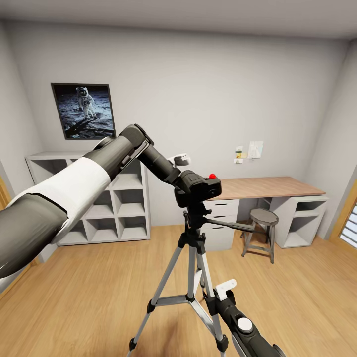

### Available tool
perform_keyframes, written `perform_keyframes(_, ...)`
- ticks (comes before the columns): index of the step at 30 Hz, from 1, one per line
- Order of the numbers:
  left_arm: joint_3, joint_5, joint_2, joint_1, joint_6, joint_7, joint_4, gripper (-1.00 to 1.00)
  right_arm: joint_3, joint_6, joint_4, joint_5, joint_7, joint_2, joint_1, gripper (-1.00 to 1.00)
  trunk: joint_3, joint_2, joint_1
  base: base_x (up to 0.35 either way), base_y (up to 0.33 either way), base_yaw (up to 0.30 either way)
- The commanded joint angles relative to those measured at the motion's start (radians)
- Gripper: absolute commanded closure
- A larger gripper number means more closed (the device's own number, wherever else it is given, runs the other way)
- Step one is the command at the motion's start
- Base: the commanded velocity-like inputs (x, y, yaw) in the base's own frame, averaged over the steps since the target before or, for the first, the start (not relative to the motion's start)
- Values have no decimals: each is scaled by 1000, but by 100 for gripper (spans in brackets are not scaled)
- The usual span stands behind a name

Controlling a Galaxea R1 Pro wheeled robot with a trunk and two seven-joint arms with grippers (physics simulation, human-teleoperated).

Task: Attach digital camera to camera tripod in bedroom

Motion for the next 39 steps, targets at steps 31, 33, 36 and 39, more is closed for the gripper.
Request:
perform_keyframes(31, 1, -11, -2, -1, 10, -9, 35, -100, 13, -3, 52, -4, 21, -1, 1, 100, -1, 0, 1, 0, 0, 0)
perform_keyframes(33, 1, -11, -2, -1, 10, -9, 35, -100, 13, -3, 52, -4, 21, -1, 1, 100, -1, 0, 1, 0, 0, 0)
perform_keyframes(36, 1, -11, -2, -1, 10, -9, 35, -100, 13, -3, 52, -4, 21, -1, 1, 100, -1, 0, 1, 0, 0, 0)
perform_keyframes(39, 1, -11, -2, -1, 10, -9, 35, -100, 13, -3, 52, -4, 21, -1, 1, 100, -1, 0, 1, 0, 0, 0)
